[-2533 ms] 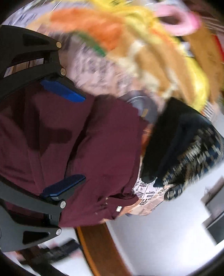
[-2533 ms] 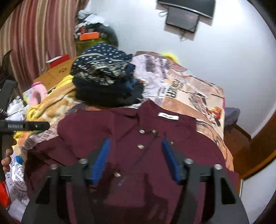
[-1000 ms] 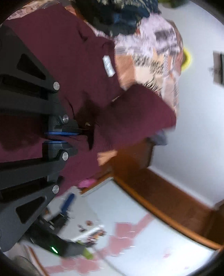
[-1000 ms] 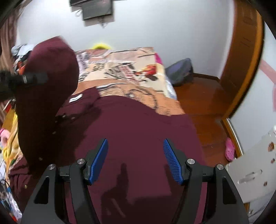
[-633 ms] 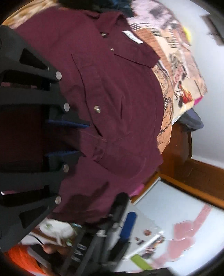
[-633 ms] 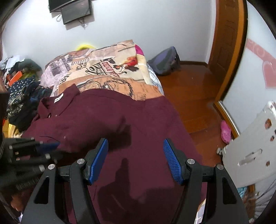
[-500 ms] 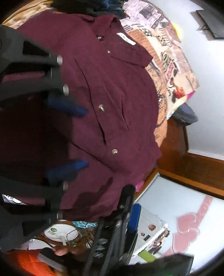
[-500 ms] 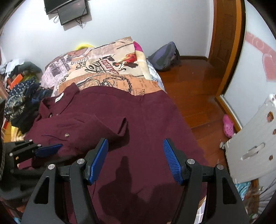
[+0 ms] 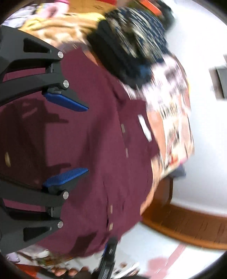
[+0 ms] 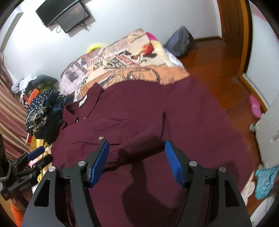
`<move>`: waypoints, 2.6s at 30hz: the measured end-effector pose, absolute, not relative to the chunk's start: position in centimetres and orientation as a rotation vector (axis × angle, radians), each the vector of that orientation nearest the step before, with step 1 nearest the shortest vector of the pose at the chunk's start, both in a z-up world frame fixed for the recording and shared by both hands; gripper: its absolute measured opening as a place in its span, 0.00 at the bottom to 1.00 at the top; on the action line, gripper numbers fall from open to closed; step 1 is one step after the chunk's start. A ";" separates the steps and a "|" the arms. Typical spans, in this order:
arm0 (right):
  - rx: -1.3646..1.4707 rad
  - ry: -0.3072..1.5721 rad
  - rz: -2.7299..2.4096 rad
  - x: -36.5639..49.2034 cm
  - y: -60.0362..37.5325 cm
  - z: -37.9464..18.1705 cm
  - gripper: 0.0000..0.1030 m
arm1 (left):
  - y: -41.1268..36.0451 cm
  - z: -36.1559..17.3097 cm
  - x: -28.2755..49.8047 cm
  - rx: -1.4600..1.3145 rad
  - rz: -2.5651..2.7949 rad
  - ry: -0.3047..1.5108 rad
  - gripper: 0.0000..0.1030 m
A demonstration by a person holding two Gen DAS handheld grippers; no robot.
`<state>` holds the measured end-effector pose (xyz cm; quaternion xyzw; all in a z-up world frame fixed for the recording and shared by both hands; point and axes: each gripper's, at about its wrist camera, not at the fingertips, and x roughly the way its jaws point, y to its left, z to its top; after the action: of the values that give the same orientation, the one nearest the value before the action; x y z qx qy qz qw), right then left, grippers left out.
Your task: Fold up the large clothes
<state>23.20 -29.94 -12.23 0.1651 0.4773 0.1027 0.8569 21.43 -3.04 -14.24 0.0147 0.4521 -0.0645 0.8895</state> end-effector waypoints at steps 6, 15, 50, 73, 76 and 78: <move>0.497 1.080 0.241 24.5 -28.9 -14.8 0.61 | 3.1 -17.2 20.6 -0.059 -0.002 0.989 0.64; 0.498 1.051 0.158 26.6 -29.0 -15.1 0.35 | 5.1 -21.8 18.8 -0.182 0.016 1.072 0.64; 0.414 1.049 0.154 25.4 -33.2 -14.5 0.34 | -1.7 -18.7 20.2 -0.017 -0.111 1.037 0.64; 0.651 1.041 -0.177 17.5 -46.7 -17.0 0.44 | -7.6 -16.4 21.5 0.050 -0.217 0.975 0.64; 0.756 1.065 -0.128 17.4 -47.3 -18.8 0.44 | -7.4 -16.6 21.6 -0.004 -0.240 0.997 0.64; 0.795 1.075 -0.121 17.6 -47.4 -19.6 0.44 | -7.2 -16.7 21.6 -0.016 -0.229 1.001 0.64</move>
<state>17.61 -47.42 -19.59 0.3682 0.4980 -0.0561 0.7831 21.58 -7.25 -16.69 -0.0079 0.4787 -0.1097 0.8711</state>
